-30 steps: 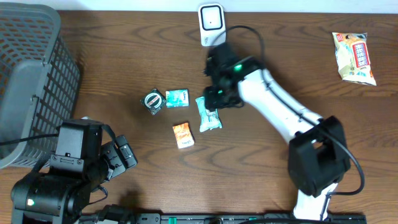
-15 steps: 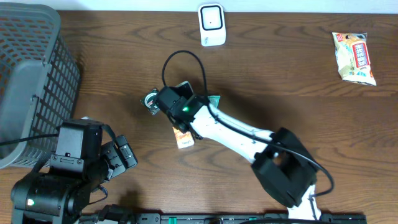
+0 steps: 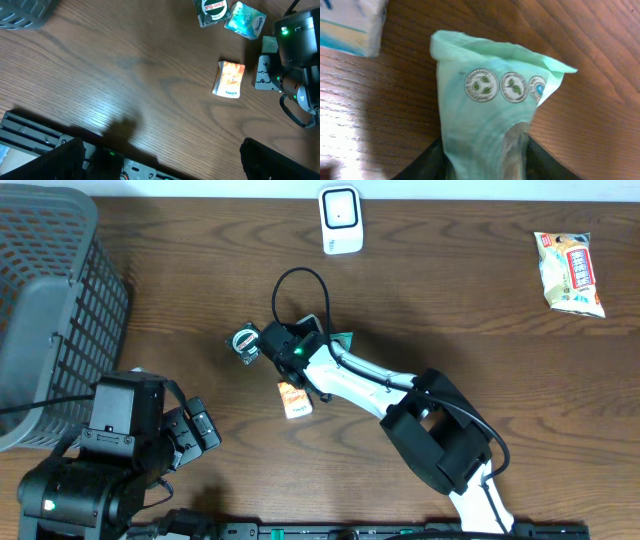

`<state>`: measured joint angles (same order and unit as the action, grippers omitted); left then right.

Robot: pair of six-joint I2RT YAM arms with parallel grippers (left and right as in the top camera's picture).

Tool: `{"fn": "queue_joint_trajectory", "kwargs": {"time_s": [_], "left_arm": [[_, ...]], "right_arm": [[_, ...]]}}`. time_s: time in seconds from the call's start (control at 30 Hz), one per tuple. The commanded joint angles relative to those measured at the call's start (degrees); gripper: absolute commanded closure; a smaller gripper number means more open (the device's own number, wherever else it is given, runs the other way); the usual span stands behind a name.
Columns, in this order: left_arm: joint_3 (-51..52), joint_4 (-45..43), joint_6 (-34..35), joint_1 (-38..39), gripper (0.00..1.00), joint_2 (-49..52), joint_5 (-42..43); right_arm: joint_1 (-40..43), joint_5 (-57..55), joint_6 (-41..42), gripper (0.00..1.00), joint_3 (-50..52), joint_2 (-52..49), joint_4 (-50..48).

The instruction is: Scan the item barcode

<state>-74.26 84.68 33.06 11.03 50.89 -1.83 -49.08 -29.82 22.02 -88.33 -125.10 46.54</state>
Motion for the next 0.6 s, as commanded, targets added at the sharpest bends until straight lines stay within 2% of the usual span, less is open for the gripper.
{"fn": "queue_joint_trajectory", "kwargs": {"time_s": [0.0, 0.07, 0.3, 0.37, 0.43, 0.57], "left_arm": [[0.04, 0.13, 0.24, 0.04, 0.02, -0.04, -0.33], [0.04, 0.13, 0.26, 0.04, 0.02, -0.04, -0.33], [0.04, 0.13, 0.24, 0.04, 0.02, -0.04, -0.33], [0.04, 0.13, 0.26, 0.04, 0.03, -0.04, -0.33], [0.07, 0.13, 0.24, 0.04, 0.02, -0.04, -0.33], [0.04, 0.13, 0.26, 0.04, 0.02, -0.04, -0.33]], "right_arm": [[0.26, 0.31, 0.24, 0.69, 0.2, -1.2, 0.28], [0.61, 1.01, 0.26, 0.77, -0.72, -1.07, 1.22], [5.33, 13.51, -1.79, 0.85, -8.35, 1.79, 7.78], [7.58, 20.9, -4.63, 0.94, -10.19, 2.71, 8.76], [10.75, 31.47, -8.48, 0.99, -11.26, 3.45, 9.09], [18.05, 52.96, -14.93, 0.99, -10.93, 3.52, 9.22]]}}
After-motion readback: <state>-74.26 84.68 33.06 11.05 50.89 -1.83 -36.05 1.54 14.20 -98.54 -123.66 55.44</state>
